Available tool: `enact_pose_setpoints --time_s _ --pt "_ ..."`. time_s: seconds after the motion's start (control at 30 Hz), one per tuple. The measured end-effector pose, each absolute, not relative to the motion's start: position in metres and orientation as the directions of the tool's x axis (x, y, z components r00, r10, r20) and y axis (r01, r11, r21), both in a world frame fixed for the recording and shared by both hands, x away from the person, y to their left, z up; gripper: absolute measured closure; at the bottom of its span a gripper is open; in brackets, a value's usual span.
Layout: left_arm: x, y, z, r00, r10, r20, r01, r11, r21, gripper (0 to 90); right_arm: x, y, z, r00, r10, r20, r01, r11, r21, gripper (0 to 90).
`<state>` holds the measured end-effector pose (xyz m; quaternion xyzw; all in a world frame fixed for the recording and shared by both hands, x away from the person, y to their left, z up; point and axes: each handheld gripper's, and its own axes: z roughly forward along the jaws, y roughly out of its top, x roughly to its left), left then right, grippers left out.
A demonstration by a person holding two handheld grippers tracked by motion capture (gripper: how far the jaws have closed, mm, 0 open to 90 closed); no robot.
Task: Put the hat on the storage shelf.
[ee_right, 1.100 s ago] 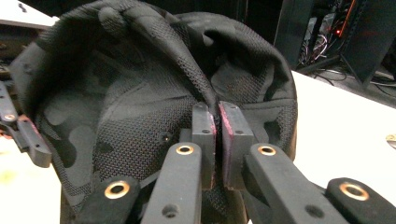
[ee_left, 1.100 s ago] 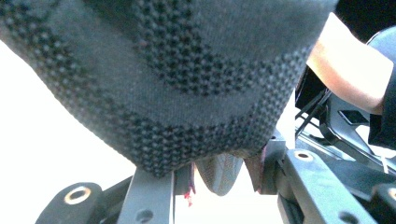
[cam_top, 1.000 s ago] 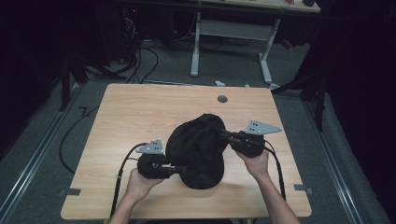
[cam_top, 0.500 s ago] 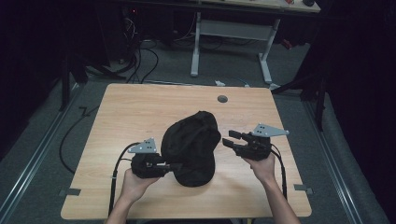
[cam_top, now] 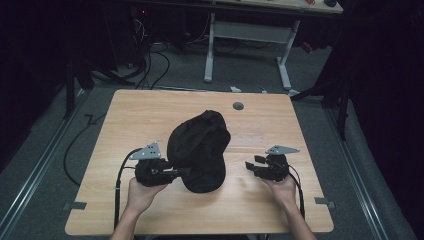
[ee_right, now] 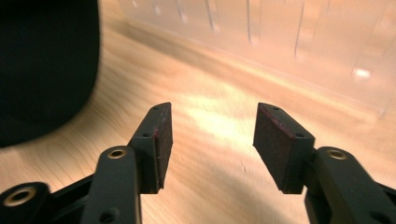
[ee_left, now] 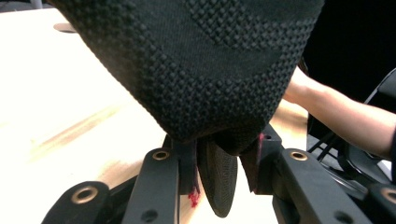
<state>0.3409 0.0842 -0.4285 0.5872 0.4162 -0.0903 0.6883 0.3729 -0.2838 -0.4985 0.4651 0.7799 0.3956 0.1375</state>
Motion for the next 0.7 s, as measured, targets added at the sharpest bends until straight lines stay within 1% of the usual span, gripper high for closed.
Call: enact_pose_setpoints --time_s 0.1,0.27,0.4,0.43,0.6,0.7 --pt "0.343 0.087 -0.425 0.643 0.364 -0.674 0.598 0.310 0.739 69.8 0.370 -0.286 -0.507 -0.515 0.848 0.126 0.622 0.269 0.735 45.9" --pt "0.345 0.088 -0.421 0.647 0.380 -0.661 0.571 0.332 0.750 70.0 0.367 -0.291 -0.520 -0.472 0.880 0.047 0.626 0.297 0.721 44.3" --pt "0.346 0.088 -0.418 0.640 0.398 -0.657 0.556 0.350 0.754 70.1 0.364 -0.291 -0.528 -0.466 0.885 -0.006 0.616 0.330 0.715 42.6" --pt "0.347 0.088 -0.417 0.637 0.402 -0.658 0.553 0.356 0.753 70.1 0.362 -0.291 -0.530 -0.468 0.883 -0.021 0.601 0.336 0.725 42.6" --pt "0.350 0.089 -0.411 0.620 0.437 -0.651 0.520 0.393 0.759 70.0 0.362 -0.292 -0.530 -0.460 0.888 -0.017 0.604 0.326 0.728 42.4" --pt "0.350 0.089 -0.406 0.616 0.462 -0.638 0.492 0.408 0.769 70.0 0.362 -0.291 -0.531 -0.464 0.886 -0.014 0.604 0.328 0.727 40.6"
